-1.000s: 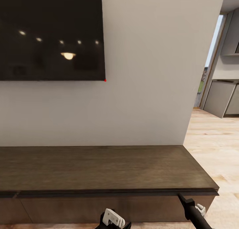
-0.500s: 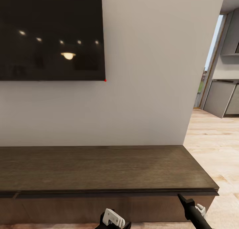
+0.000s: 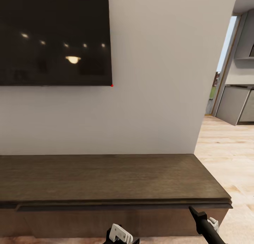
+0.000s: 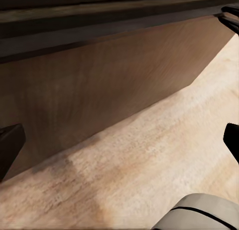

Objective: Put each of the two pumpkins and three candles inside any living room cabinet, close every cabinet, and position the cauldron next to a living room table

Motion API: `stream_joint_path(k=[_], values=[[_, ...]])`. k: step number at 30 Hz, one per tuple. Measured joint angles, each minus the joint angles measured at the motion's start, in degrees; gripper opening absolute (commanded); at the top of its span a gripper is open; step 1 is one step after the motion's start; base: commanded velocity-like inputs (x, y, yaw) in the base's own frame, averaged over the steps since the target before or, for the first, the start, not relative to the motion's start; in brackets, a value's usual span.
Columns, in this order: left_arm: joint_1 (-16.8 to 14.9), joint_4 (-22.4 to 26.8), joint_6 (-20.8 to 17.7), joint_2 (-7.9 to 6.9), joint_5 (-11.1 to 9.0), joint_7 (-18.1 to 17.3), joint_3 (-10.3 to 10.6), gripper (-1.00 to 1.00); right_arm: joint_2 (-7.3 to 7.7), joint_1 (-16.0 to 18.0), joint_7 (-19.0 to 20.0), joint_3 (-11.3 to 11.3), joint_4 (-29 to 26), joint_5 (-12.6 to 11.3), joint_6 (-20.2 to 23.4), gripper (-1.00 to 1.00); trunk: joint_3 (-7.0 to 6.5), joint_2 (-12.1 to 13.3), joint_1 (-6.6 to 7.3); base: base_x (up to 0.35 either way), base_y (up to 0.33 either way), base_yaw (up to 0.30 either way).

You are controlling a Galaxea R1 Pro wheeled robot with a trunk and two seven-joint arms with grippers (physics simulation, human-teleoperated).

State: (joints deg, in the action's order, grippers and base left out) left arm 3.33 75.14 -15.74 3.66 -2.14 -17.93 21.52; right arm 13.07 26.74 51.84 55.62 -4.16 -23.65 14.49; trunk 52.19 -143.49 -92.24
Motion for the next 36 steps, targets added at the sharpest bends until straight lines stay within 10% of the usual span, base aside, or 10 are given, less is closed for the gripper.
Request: stream_joint_path(k=[36], values=[[0.0,-0.1,0.1,0.0,0.0,0.0,0.0,1.0,0.02,0.0,-0.1,0.0,-0.1,0.0,0.0,-1.0,0.0,0.0,0.0,-0.055,0.0,0.0]])
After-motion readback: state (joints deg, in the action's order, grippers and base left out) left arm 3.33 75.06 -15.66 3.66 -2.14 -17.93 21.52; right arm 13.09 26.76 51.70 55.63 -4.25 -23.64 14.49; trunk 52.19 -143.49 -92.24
